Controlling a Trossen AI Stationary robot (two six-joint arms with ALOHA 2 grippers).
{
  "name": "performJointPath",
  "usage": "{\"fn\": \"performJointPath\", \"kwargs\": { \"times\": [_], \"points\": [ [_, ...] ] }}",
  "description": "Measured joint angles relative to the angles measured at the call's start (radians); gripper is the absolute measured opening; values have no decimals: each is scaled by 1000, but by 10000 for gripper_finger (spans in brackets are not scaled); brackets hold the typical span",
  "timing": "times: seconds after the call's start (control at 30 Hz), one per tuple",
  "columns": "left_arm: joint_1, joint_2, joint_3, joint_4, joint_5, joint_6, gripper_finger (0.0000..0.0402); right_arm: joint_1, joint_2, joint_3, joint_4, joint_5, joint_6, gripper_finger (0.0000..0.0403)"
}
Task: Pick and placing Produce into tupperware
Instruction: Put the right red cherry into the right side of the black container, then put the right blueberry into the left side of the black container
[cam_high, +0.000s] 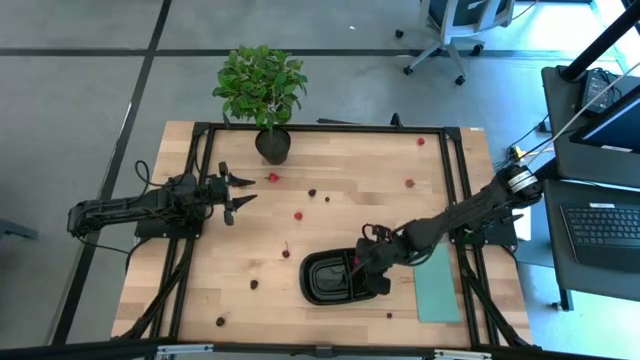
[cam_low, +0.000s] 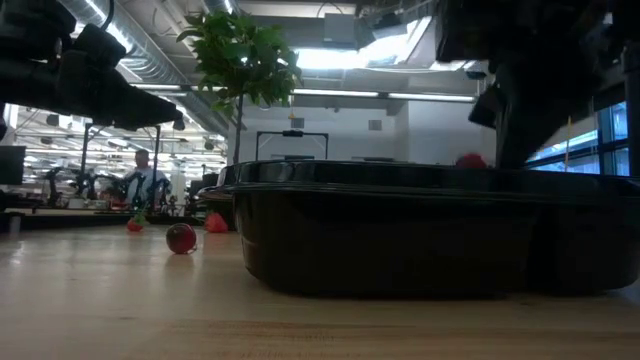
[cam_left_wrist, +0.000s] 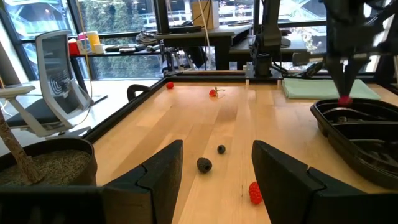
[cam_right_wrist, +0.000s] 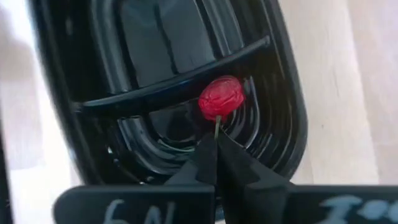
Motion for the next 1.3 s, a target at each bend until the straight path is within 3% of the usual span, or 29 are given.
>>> {"fn": "performJointPath", "kwargs": {
  "times": [0.33, 0.77, 1.1, 1.3],
  "points": [
    [0, 0, 0, 0, 0, 0, 186, 0, 78, 0, 8, -52, 22, 2],
    [0, 0, 0, 0, 0, 0, 186, 0, 79, 0, 5, -51, -36, 26],
    [0, 0, 0, 0, 0, 0, 186, 0, 79, 0, 5, -50, -40, 106],
    [0, 0, 0, 0, 0, 1, 186, 13, 12, 0, -29, -54, -26, 137]
  ]
}}
